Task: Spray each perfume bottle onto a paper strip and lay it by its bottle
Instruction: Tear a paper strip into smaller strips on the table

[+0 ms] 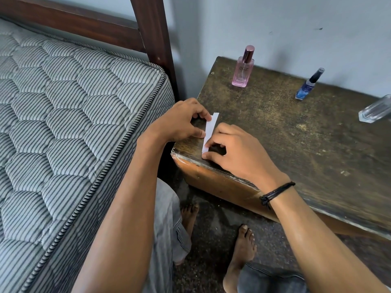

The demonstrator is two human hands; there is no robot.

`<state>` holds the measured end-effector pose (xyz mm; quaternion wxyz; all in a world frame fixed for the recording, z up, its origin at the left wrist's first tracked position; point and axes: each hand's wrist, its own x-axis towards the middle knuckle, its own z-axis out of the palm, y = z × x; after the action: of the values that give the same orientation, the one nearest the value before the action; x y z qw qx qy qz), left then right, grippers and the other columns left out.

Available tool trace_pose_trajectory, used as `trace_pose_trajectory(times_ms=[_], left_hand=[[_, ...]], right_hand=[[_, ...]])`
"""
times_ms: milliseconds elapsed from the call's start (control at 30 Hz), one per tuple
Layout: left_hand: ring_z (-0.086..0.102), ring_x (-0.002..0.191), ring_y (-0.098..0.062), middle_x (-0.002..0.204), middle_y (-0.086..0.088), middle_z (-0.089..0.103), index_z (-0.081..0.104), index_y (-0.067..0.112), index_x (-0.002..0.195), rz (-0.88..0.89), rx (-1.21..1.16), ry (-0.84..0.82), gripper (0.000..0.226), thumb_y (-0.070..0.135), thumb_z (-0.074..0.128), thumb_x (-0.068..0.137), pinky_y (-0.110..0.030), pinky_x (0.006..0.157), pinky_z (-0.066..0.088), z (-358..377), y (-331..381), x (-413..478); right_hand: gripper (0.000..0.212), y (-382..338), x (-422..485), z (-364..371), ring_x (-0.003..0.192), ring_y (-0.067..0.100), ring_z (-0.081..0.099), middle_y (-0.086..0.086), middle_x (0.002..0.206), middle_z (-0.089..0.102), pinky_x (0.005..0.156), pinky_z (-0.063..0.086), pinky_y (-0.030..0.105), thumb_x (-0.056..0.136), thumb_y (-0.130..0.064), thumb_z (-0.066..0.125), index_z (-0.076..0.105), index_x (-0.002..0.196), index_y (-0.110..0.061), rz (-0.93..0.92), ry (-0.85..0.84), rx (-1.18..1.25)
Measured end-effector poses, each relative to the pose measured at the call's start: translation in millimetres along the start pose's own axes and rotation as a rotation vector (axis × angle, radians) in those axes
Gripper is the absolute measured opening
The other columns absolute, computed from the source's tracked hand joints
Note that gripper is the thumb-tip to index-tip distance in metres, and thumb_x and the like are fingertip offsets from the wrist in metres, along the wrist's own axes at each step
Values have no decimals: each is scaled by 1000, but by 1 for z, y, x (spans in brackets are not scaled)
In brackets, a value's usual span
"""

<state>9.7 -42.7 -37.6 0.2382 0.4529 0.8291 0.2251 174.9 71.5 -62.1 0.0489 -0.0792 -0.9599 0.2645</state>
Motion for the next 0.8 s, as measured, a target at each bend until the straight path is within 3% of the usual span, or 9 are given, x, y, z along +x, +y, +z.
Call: trace_pose_trajectory(times_ms=[167,400,500,700,800], left_hand=[[50,112,-18,117,1,53,68,20,119,-3,2,2,43,18,83,78,-34,104,40,0,1,-1],[50,111,-19,114,3,52,68,21,118,3,5,9,43,19,83,77,-34,102,41,0,1,0],[49,110,-18,113,4,52,68,22,118,11,3,12,43,20,83,77,-34,101,41,1,0,0],[51,108,-17,112,3,51,68,19,119,20,21,10,44,19,83,78,-30,101,39,0,1,0],[52,107,-16,110,4,51,68,19,119,21,17,6,45,18,84,77,-30,101,38,-1,2,0]], right_hand=[[21,-4,-3,1,98,13,56,-8,99,63,73,55,46,100,-35,66,80,105,-20,-52,14,5],[11,-4,1,4,82,10,61,-15,94,62,75,54,42,96,-26,72,80,96,-18,37,88,191],[2,-4,2,5,77,7,62,-14,88,64,76,54,35,90,-20,79,80,88,-19,95,122,302],[6,2,6,-2,70,1,65,-9,81,76,69,51,18,86,-21,84,81,82,-23,294,94,640],[3,4,6,-5,78,14,71,-4,85,79,75,57,30,88,-18,82,82,86,-20,362,136,762]])
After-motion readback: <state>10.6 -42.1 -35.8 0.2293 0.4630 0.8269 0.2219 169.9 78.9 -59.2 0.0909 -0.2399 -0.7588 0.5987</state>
